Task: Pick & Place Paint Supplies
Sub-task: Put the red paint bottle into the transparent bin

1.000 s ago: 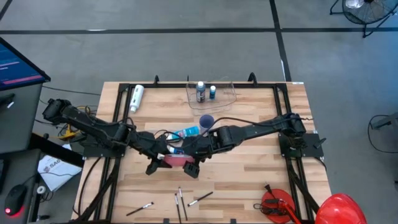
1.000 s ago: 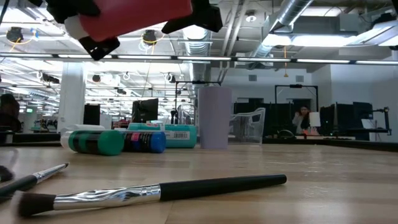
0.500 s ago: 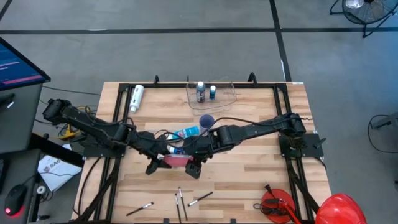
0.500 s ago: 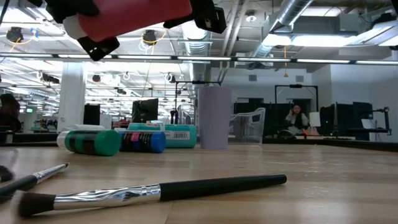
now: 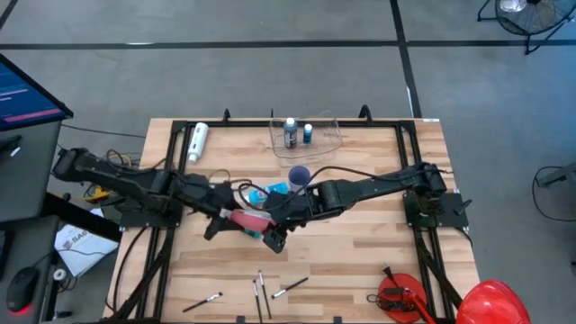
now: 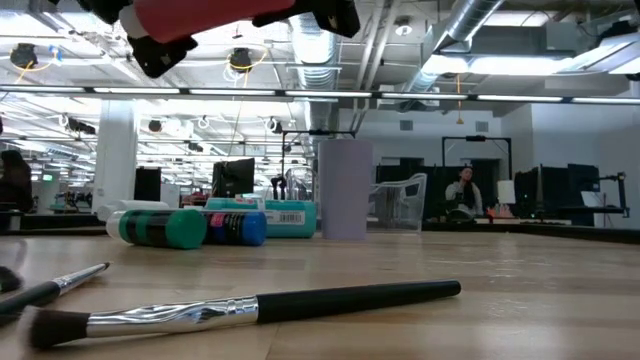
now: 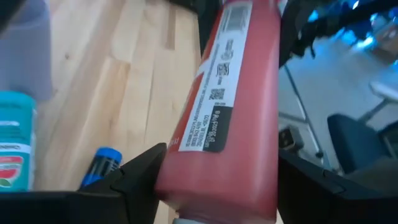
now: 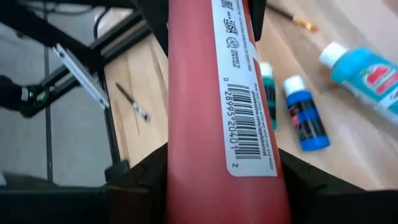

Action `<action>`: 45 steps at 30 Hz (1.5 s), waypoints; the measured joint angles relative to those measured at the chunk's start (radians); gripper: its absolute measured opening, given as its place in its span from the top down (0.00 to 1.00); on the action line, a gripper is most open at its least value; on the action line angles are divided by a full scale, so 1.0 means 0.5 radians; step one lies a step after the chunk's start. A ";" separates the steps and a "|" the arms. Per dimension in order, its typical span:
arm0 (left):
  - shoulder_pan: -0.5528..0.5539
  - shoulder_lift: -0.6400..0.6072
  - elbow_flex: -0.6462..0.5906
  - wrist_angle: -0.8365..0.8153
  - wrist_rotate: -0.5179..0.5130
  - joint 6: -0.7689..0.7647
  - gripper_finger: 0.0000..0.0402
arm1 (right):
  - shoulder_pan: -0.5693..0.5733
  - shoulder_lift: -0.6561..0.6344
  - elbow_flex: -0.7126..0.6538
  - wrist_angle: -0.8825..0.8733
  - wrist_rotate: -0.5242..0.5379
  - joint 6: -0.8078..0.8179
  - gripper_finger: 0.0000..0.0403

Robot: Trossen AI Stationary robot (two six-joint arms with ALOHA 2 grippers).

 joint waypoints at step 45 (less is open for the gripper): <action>0.535 -0.711 0.004 0.392 -0.101 -0.009 0.26 | 0.106 -0.403 -0.007 0.548 0.718 -0.138 0.56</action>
